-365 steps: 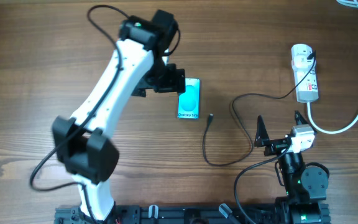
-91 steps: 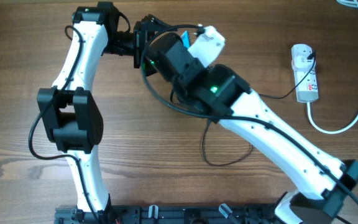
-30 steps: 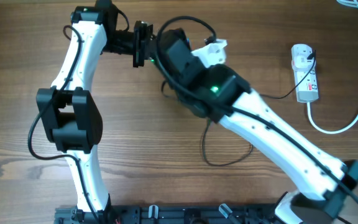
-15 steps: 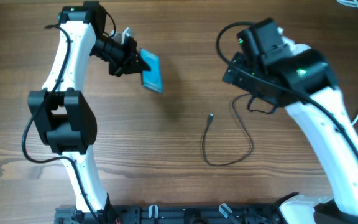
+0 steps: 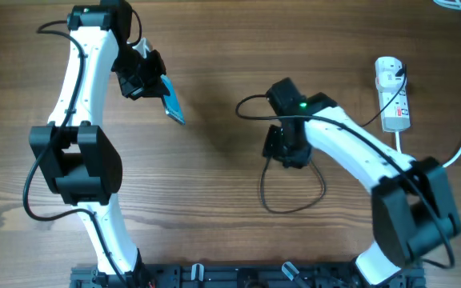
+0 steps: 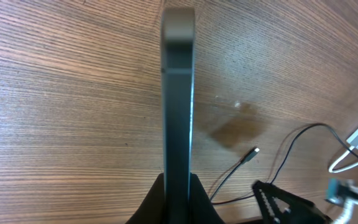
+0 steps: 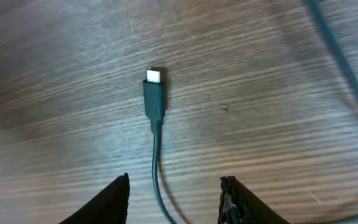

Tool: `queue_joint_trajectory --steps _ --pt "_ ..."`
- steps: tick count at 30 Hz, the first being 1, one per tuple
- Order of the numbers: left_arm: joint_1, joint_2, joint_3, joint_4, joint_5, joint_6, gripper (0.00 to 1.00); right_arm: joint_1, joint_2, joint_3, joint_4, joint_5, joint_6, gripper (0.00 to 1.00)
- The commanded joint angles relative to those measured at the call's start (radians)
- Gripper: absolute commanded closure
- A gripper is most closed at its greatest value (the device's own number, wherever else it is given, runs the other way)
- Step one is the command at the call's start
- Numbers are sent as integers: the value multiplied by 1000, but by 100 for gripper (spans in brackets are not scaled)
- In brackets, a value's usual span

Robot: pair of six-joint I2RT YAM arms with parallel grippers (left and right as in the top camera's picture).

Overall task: Plug charger to phone and switch on socket
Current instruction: 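Release the phone with the right gripper and grasp the black USB-C cable end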

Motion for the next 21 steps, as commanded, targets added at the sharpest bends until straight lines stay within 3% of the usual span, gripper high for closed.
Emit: queue_joint_trajectory --steps 1,4,9,12,17,21 --pt "3 -32 18 4 -2 -10 96 62 77 -10 27 51 69 51" --pt "3 -32 18 4 -2 -10 96 86 119 -10 37 109 131 51" --pt "3 -32 18 8 -2 -9 96 85 135 -10 66 130 119 51" --pt "2 -32 18 15 -2 -10 96 85 136 -10 95 130 96 61" --pt "2 -32 18 15 -2 -9 96 85 136 -10 107 131 94 63" --pt "2 -32 18 15 -2 -9 96 85 136 -10 111 142 95 74"
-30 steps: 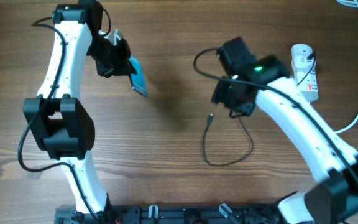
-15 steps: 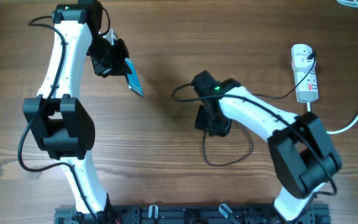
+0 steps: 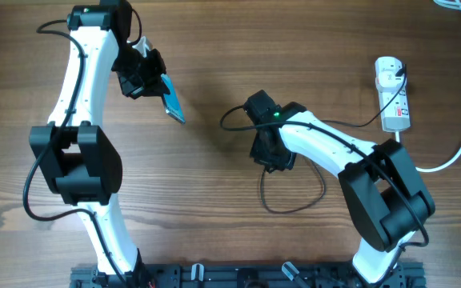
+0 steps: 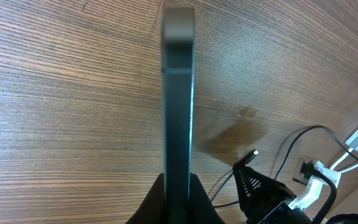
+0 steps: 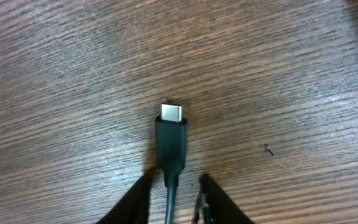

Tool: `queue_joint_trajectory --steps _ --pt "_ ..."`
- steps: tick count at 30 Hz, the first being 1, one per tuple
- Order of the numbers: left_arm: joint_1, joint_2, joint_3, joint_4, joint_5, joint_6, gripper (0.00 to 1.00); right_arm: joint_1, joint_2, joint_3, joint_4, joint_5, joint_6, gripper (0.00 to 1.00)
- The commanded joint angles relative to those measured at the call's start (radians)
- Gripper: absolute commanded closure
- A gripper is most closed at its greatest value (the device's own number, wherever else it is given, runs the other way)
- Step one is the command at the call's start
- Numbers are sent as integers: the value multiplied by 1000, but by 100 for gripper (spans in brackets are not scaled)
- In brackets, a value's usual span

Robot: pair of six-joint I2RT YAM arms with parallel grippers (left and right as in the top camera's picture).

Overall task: Plug charger to phone and switch on socket
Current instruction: 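Release the phone with the right gripper and grasp the black USB-C cable end, then bring the cable plug up to the phone's bottom port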

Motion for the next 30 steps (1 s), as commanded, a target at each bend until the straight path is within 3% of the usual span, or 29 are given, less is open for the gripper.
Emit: queue_joint_trajectory --steps 1,13,17,30 --pt "2 -32 18 3 -2 -9 96 -1 17 -9 5 32 -2 74" --pt "2 -32 18 3 -2 -9 96 -1 17 -9 13 50 -2 77" --pt "2 -32 18 3 -2 -9 96 -1 17 -9 11 50 -2 83" --pt "2 -32 18 3 -2 -9 96 -2 17 -9 16 50 -20 92"
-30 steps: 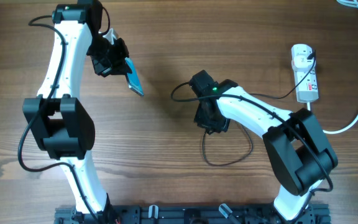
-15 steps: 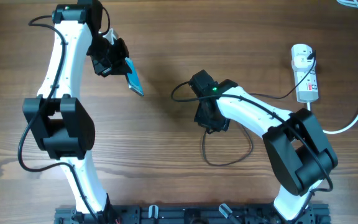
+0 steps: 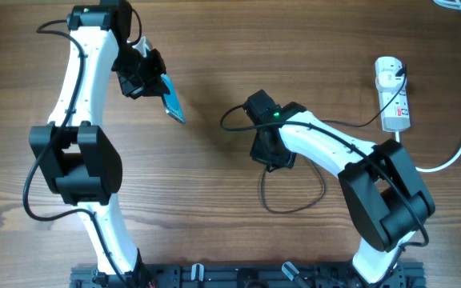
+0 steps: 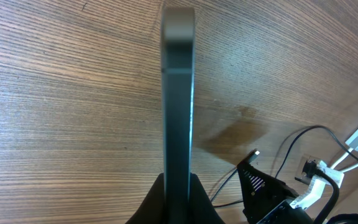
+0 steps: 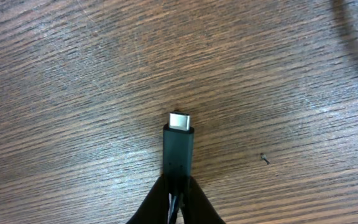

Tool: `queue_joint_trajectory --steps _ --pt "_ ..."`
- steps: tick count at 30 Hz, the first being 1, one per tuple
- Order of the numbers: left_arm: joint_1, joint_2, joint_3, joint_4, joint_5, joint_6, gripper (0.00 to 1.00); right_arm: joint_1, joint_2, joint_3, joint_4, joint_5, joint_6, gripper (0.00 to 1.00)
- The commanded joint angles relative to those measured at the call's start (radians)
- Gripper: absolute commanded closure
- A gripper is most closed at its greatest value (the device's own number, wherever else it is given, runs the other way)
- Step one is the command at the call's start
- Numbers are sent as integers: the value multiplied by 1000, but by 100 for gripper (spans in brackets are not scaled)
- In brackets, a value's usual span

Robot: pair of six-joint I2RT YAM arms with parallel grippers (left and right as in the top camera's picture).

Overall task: Plug charger to phone and switch on socket
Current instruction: 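Bring the cable plug up to the phone's bottom port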

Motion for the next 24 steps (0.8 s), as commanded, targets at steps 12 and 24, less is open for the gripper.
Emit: queue_joint_trajectory --steps 12,24 --pt "2 -32 18 40 538 365 96 -43 -259 68 -13 -162 -381 96" --pt "-108 -32 18 108 770 482 96 129 -494 68 49 -312 -364 96"
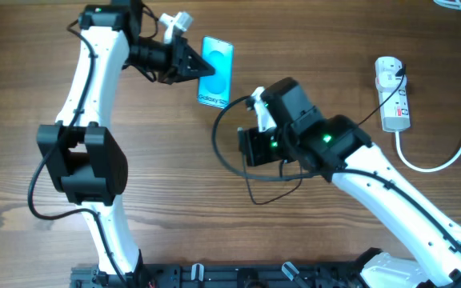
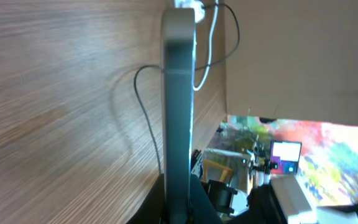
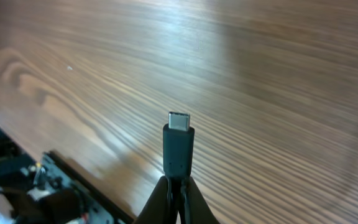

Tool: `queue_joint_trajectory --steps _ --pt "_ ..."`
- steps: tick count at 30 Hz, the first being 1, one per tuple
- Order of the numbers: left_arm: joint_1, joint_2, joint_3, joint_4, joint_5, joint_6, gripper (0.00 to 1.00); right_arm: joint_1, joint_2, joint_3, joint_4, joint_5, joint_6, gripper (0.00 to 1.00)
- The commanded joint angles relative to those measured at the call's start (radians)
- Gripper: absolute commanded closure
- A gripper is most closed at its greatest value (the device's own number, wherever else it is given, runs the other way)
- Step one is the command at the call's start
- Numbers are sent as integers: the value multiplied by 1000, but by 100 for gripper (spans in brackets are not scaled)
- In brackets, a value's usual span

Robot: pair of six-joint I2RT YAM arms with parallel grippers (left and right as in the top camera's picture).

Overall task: Plug charger to phone and switch on socket
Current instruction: 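Bring the cable plug up to the phone's bottom port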

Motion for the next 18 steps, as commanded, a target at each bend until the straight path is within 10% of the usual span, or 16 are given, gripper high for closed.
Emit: queue_joint_trajectory --steps 1,18 --pt "-58 -32 18 48 67 23 96 56 -4 14 64 -4 67 96" --pt "-80 -32 18 106 216 20 96 66 -3 14 119 182 249 95"
